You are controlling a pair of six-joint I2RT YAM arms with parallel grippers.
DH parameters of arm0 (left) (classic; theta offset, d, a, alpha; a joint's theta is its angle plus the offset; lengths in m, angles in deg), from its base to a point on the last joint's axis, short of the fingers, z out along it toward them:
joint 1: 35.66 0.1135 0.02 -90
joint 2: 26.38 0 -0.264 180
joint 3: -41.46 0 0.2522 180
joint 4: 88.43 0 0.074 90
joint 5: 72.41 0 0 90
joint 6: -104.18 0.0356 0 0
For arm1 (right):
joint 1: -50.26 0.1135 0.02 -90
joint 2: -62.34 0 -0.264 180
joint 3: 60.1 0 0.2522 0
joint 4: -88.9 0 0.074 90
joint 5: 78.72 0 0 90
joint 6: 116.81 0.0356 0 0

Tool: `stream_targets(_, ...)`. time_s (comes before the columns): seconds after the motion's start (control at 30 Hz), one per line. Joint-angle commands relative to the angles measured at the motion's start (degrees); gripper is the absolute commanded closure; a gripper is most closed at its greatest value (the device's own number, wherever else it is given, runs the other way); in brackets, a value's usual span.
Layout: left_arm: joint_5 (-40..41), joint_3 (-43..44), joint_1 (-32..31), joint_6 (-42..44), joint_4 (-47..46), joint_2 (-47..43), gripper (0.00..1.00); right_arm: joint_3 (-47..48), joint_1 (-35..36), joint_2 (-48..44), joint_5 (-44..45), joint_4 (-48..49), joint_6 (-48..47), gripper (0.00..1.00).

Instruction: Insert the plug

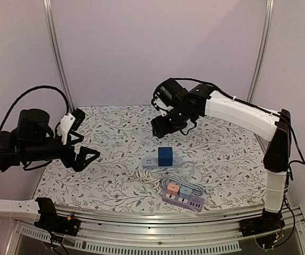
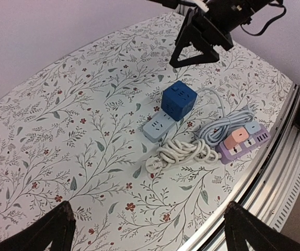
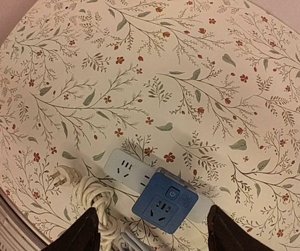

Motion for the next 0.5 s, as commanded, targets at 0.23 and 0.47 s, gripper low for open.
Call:
stream_targets(0.23,0.2,0.6,-0.1,1.6,-0.4,0.3,0.01,0.5,-0.4,-8.3,7.1,7.9,1.8,0.01)
stream_targets(0.47,1.5,0.0,0.0,2.4,-0.8,0.2,0.0,-4.3,-3.4,-15.6,0.2,20.0,13.5,0.01)
